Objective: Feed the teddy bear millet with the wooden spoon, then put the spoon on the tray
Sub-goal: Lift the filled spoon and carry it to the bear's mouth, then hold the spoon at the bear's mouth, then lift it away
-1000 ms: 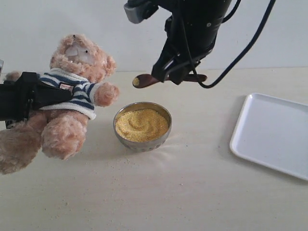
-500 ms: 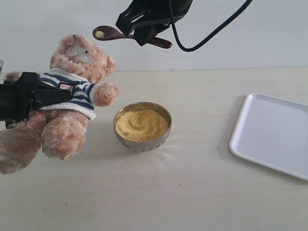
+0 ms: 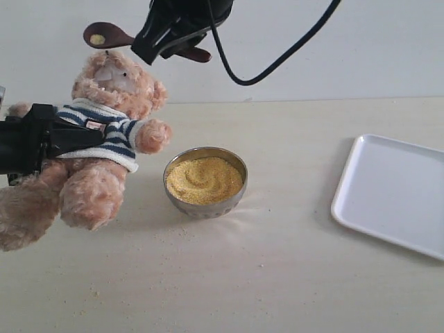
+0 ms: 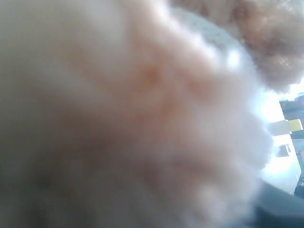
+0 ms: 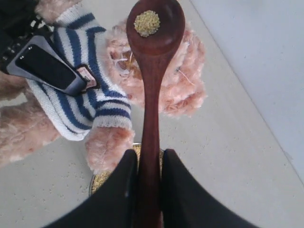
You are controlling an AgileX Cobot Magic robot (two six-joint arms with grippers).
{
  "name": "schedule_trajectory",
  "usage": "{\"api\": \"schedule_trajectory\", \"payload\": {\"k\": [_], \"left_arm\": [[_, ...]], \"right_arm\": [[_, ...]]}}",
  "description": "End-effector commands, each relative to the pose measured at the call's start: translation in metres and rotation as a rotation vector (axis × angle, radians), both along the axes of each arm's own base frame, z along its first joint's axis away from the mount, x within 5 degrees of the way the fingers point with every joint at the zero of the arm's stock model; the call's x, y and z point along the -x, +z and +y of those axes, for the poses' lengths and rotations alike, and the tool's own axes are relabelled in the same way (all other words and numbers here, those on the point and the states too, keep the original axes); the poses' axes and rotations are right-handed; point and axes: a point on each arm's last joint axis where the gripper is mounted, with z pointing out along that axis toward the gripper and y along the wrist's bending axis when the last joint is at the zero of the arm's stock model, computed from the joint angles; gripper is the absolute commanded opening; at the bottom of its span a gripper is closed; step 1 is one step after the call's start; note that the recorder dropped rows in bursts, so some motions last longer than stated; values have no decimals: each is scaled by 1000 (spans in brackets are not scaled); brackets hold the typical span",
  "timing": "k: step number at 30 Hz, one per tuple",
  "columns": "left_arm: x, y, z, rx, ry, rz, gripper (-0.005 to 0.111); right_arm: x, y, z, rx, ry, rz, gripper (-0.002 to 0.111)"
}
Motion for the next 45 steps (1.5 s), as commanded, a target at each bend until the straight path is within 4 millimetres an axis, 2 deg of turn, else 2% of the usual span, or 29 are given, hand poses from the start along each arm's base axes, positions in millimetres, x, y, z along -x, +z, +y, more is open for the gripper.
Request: {"api": "schedule_trajectory", "payload": {"k": [1, 8, 16, 26, 32, 39, 45], "left_arm": [[0, 2, 0, 12, -3, -11, 5], [0, 2, 0, 18, -1, -13, 5], [0, 2, 0, 18, -1, -13, 5], [0, 2, 0, 18, -1, -13, 5], [0, 2, 0, 18, -1, -13, 5], [0, 2, 0, 18, -1, -13, 5], [-1, 2, 0, 20, 1, -13, 5]], "right_arm": [[-5, -12, 9, 55, 21, -33, 0], [-12, -23, 11, 135, 48, -91, 0], [-15, -20, 14, 154, 131, -189, 0], [-6, -24, 26, 295, 264, -326, 0], [-10, -30, 32, 449, 239, -441, 0], [-12, -37, 36, 488, 231, -471, 0], [-11, -31, 39, 554, 200, -573, 0]]}}
